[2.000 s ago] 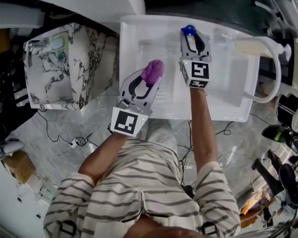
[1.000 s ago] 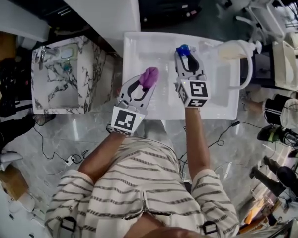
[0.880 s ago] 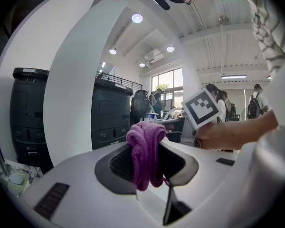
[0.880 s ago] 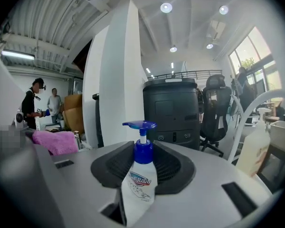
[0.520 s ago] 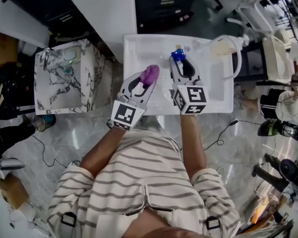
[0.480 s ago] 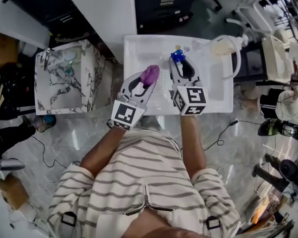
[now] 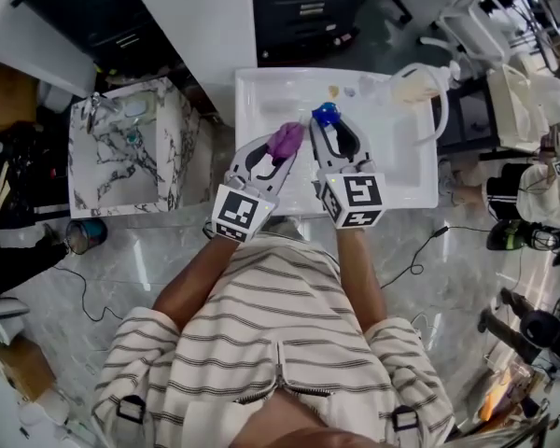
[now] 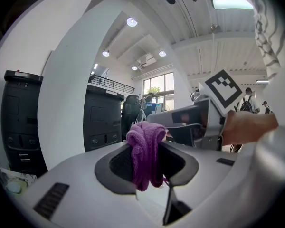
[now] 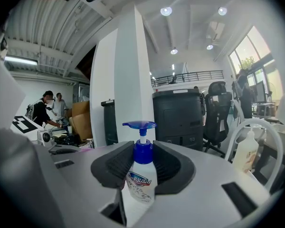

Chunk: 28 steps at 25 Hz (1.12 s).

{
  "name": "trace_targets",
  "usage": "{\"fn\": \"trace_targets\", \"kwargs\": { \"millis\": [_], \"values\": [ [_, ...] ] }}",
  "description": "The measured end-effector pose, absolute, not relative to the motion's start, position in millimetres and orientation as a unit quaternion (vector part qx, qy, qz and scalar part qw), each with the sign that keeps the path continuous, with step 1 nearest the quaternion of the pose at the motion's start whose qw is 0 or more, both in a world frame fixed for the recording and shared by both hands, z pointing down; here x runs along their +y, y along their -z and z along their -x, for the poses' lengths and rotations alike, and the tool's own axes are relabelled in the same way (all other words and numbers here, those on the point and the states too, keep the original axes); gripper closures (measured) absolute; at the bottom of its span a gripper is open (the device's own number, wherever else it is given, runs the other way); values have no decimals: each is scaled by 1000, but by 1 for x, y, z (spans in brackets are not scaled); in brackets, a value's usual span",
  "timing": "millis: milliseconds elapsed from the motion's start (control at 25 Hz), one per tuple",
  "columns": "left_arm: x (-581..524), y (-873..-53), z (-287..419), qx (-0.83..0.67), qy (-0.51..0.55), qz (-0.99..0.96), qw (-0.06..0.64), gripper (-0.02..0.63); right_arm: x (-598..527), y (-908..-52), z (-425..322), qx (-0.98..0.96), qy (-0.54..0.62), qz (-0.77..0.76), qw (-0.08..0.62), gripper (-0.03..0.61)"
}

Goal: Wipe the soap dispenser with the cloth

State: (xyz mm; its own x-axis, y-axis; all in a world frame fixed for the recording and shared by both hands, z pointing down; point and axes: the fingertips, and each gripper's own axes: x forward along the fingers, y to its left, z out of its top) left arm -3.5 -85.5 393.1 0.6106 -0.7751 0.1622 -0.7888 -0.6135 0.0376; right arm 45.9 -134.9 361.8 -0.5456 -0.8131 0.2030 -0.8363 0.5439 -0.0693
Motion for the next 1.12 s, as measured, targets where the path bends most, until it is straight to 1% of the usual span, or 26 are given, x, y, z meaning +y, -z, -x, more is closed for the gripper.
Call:
{"fn": "trace_targets", "kwargs": {
  "millis": [360,520,1120],
  "values": [
    [-78,-390,-1,-421,-68,-904,43,489,-128,-356,-43,-873,-72,-476,77,448],
    [-76,-393,-12,-406,-65,-910,49,488,-127,-357,-45,-871,-72,-479,80,448],
    [-72,-395,-45,-363,-63,-929,26,488,-124,-347,-58,-868,-66,-486,79,448]
  ]
}}
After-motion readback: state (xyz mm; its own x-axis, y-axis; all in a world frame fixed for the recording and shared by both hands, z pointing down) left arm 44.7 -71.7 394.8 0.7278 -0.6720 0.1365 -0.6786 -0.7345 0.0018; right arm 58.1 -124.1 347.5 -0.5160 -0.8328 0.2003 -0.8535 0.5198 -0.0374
